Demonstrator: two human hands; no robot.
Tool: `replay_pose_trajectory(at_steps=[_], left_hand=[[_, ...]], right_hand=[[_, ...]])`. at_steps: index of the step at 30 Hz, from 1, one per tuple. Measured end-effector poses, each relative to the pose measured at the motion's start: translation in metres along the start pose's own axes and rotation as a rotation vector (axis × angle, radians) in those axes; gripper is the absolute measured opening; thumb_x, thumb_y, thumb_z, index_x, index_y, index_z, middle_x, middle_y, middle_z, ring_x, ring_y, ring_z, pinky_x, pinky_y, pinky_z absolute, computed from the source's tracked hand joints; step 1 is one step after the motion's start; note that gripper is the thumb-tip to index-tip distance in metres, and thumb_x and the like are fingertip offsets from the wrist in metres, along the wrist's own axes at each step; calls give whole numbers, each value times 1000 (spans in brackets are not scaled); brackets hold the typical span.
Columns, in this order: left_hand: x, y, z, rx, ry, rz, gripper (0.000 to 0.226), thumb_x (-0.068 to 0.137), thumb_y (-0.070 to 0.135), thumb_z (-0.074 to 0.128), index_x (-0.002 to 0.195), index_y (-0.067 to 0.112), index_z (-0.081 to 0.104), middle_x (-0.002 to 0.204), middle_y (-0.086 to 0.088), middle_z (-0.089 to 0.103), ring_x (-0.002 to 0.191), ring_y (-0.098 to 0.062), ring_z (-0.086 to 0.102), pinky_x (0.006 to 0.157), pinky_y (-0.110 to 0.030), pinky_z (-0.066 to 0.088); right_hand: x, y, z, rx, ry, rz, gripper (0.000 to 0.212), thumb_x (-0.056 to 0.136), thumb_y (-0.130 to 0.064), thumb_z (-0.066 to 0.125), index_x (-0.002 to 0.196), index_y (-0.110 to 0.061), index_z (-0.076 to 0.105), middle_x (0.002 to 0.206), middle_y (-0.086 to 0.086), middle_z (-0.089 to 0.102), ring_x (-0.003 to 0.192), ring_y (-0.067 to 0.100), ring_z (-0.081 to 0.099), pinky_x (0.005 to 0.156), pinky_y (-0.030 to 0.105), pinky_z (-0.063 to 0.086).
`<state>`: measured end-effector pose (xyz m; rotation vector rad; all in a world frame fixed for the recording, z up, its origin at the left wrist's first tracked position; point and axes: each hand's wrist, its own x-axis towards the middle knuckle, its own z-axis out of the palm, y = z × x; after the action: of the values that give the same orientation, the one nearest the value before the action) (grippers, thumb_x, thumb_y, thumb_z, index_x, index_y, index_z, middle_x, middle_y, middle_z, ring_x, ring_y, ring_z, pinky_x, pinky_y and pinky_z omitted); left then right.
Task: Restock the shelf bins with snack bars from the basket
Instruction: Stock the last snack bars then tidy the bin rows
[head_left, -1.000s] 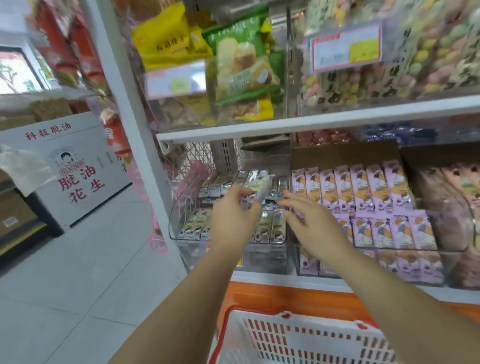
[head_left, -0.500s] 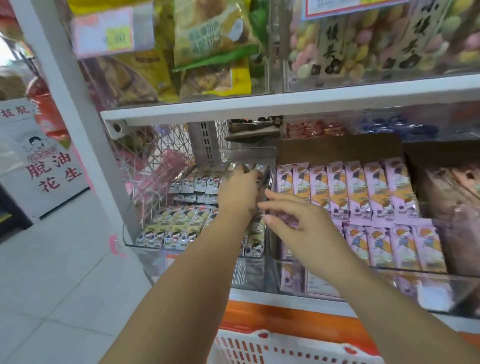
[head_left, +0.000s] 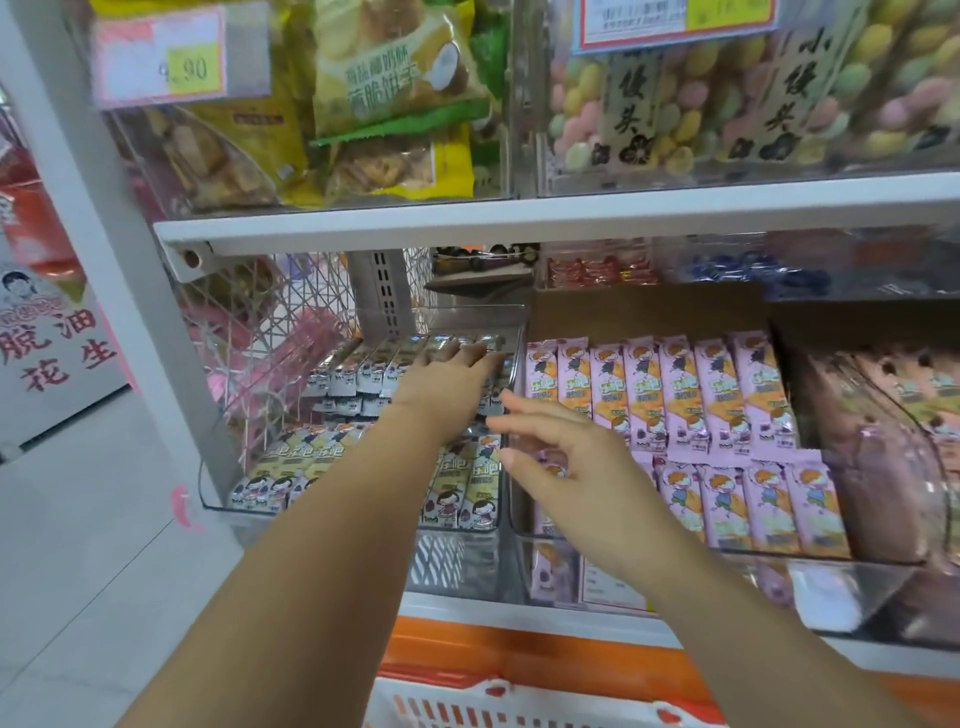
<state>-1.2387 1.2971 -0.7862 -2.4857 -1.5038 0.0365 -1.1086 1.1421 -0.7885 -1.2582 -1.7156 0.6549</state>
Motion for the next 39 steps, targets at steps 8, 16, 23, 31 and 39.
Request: replay_pose_trajectory(at_steps=[8,16,23,31,39], left_hand=[[-33,3,-13,-102,16,-3,75,97,20,50,153,20,0,161,-1,-3,147,-24,-2,119,-46,8],[-167,19,-6,-548,614,13,35,90,14,44,120,15,62,122,-2,61,108,-25,59,92,-44,49],[-297,24,95,-567,490,-93,30,80,17,43,99,18,67,94,-1,69,86,-14,55,74,-26,40],[-370,27,197,-587,84,-183,30,82,20,56,110,18,68,134,-9,54,111,-31,60,80,-46,57],[-371,33,205,-722,122,-245,32,81,5,63,109,18,69,144,-5,45,122,-27,54,93,-38,49]], right_hand=[[-4,0,3,-123,14,-51,35,95,-22,54,128,-34,57,137,-30,36,129,-8,33,114,24,28],[-42,-16,15,-277,166,-316,20,88,-16,57,102,-20,71,95,-11,64,92,5,58,85,18,45],[-134,26,83,-216,-183,-243,17,81,-14,59,87,-25,71,80,-9,68,75,7,62,71,24,48],[-214,116,157,-331,-1008,372,30,95,-24,55,124,-19,61,123,-5,61,108,9,58,87,10,41],[-242,160,223,-603,-1354,243,39,99,-32,38,132,-17,52,143,10,37,127,32,40,103,41,37]])
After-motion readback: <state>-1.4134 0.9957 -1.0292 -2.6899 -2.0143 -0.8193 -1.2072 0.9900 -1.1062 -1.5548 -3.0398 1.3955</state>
